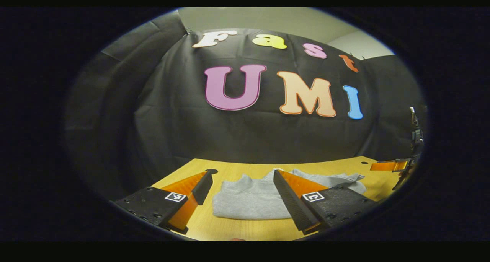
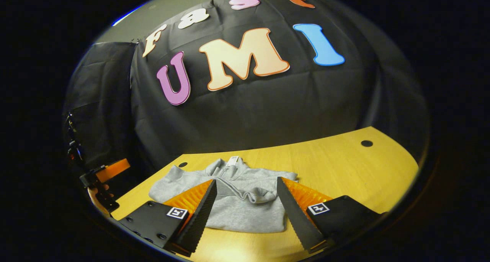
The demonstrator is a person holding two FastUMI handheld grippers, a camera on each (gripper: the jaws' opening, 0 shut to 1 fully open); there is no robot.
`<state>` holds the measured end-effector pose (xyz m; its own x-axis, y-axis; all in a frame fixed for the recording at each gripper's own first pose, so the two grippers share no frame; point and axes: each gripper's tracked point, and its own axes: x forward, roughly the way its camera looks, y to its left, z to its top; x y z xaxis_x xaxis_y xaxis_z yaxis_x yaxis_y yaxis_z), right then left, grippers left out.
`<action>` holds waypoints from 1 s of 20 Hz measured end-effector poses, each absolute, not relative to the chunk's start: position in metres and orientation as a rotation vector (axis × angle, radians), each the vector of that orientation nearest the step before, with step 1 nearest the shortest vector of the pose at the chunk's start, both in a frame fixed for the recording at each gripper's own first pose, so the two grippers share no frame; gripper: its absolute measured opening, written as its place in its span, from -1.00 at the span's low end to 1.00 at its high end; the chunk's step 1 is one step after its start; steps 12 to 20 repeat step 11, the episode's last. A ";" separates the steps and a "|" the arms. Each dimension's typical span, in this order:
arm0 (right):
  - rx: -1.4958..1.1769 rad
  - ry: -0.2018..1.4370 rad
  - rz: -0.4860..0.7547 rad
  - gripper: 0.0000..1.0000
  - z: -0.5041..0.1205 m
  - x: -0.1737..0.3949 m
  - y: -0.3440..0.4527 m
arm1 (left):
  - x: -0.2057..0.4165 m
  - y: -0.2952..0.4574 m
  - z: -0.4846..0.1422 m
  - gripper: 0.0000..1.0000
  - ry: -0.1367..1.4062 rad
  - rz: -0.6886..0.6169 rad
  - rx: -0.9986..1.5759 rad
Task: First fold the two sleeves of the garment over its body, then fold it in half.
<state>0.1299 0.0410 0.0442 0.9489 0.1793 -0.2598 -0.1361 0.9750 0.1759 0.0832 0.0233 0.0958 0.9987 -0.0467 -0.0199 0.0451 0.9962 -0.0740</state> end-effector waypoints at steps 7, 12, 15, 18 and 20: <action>0.148 0.122 0.159 0.94 0.051 0.063 0.050 | 0.025 0.057 0.068 0.88 -0.030 0.061 -0.046; 0.110 0.061 0.146 0.94 0.040 0.034 0.050 | 0.008 0.060 0.039 0.88 -0.004 0.072 -0.086; 0.110 0.061 0.146 0.94 0.040 0.034 0.050 | 0.008 0.060 0.039 0.88 -0.004 0.072 -0.086; 0.110 0.061 0.146 0.94 0.040 0.034 0.050 | 0.008 0.060 0.039 0.88 -0.004 0.072 -0.086; 0.110 0.061 0.146 0.94 0.040 0.034 0.050 | 0.008 0.060 0.039 0.88 -0.004 0.072 -0.086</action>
